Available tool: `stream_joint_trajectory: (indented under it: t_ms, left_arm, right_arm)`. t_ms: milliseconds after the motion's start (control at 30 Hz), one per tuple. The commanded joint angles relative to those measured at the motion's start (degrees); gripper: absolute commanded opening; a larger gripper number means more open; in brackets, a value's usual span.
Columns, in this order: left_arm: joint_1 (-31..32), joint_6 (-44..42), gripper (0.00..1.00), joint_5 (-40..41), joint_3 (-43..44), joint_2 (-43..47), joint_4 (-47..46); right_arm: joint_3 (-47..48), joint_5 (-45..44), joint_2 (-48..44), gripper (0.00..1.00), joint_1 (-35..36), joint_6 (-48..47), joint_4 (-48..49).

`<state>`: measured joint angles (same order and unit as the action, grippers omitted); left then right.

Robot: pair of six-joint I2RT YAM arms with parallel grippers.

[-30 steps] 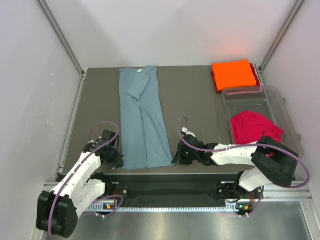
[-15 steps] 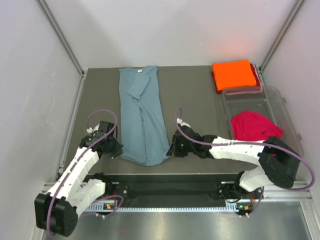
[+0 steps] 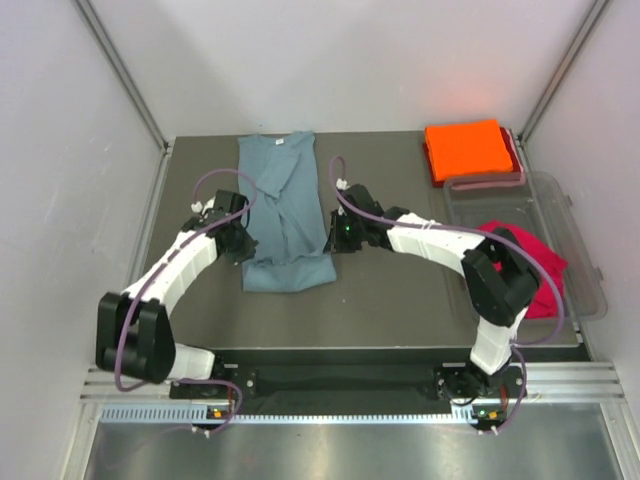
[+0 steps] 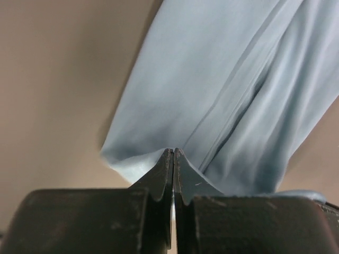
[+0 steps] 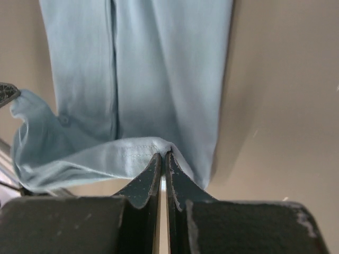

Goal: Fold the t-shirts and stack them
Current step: Fold the tshirt

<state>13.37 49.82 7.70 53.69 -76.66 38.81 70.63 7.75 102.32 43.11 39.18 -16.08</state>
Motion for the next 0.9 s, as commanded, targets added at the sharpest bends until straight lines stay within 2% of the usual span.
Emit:
stream_joint_trajectory:
  t_ms: [0,233,367,533,667,867]
  left_arm:
    - [-0.97,-3.5,0.0,2.4,4.92,-4.63,-5.66]
    - [-5.8,-8.15,0.0,3.54,16.17,-13.32,-11.03]
    - [-7.48,-9.3,0.0,2.67,22.94,-20.96,-10.6]
    - [-9.58,-8.87,0.0,1.35,29.27,-27.21,-10.68]
    - [-11.52,-8.78,0.0,-0.76,33.57,-31.78,-12.08]
    - [-14.41,-8.96,0.0,-4.62,39.47,-36.97,-14.55]
  right_arm:
    - [6.52,2.09,3.05,0.0,-2.68,-6.21,-1.85]
    - [21.55,5.96,14.19,0.0,-6.55,-9.82,-3.96]
    - [32.61,7.02,20.1,0.0,-9.35,-10.18,-7.21]
    - [41.49,8.42,26.24,0.0,-11.9,-9.56,-6.34]
    - [45.11,10.44,29.95,0.0,-13.22,-7.81,-3.18]
    - [45.12,14.4,33.02,0.01,-14.28,-6.22,5.78]
